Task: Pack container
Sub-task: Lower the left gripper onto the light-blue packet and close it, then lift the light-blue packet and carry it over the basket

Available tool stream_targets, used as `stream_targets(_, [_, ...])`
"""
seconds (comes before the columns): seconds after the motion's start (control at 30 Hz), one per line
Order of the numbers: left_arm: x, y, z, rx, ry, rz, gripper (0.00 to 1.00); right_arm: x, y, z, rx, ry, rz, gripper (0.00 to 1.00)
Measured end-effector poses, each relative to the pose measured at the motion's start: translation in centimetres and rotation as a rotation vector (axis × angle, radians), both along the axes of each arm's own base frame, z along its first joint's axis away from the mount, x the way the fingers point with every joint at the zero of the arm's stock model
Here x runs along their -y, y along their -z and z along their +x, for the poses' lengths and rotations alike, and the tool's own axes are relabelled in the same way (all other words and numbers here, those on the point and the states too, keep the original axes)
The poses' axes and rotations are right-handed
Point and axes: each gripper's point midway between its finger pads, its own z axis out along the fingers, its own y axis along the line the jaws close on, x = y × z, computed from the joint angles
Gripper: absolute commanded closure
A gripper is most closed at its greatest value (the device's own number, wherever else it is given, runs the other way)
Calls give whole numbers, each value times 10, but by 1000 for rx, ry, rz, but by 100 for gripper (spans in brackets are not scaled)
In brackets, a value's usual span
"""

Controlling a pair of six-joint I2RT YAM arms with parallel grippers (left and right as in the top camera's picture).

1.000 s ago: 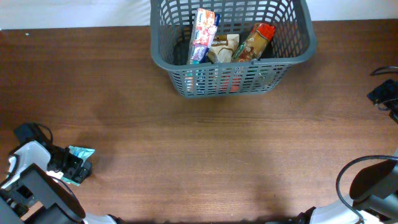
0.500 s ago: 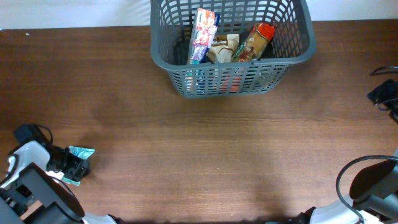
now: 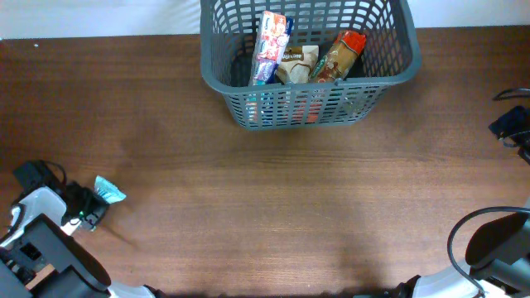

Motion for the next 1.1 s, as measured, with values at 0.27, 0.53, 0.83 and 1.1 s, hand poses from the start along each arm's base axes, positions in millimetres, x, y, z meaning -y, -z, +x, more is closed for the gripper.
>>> stream_targets(0.27, [-13,-80,77,339,290,85,98,0,0,0,0,0,0,1])
stream_targets(0.53, [31,-369,197,1108,710,700,98,0,0,0,0,0,0,1])
stream_targets(0.83, [251,-572,172,1668,984,1048,98,0,0,0,0,-1,0,1])
stream_targets(1.1, [326,-522,207,1527,1067,1066,98,0,0,0,0,-1,0,1])
